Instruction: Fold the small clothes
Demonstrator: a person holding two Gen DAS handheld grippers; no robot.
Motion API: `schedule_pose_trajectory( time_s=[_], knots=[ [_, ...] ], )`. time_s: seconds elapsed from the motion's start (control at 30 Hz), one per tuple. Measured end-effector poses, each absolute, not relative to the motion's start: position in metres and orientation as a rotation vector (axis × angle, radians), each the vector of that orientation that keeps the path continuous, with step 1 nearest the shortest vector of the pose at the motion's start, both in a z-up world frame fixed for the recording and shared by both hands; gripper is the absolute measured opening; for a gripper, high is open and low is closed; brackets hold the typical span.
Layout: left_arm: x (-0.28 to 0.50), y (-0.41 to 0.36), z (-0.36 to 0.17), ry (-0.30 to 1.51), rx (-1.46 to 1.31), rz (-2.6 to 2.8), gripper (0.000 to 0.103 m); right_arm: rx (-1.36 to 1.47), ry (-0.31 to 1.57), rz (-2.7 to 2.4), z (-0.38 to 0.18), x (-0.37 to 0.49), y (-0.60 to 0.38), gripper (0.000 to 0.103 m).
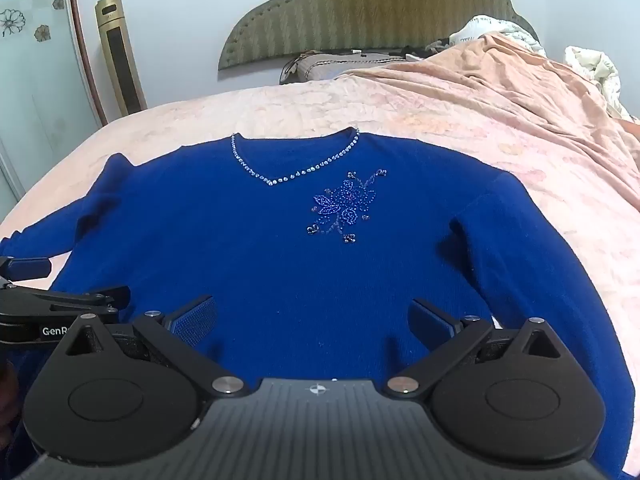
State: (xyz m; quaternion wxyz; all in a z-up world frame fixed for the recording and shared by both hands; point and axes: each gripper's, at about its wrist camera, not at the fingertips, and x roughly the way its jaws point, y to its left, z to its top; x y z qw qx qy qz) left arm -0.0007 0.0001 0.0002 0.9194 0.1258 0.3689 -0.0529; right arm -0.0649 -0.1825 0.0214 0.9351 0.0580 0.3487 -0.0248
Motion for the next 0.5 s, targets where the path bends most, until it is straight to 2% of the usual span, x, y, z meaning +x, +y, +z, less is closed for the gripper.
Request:
schedule_pose_trajectory(
  time_s=[0.5],
  knots=[
    [-0.0082,-0.0059,0.0012,0.743,0.250,-0.136,0.099,0.136,0.686,-0.040,0.0214,-0.0729,-0.1893,0.103]
  ],
)
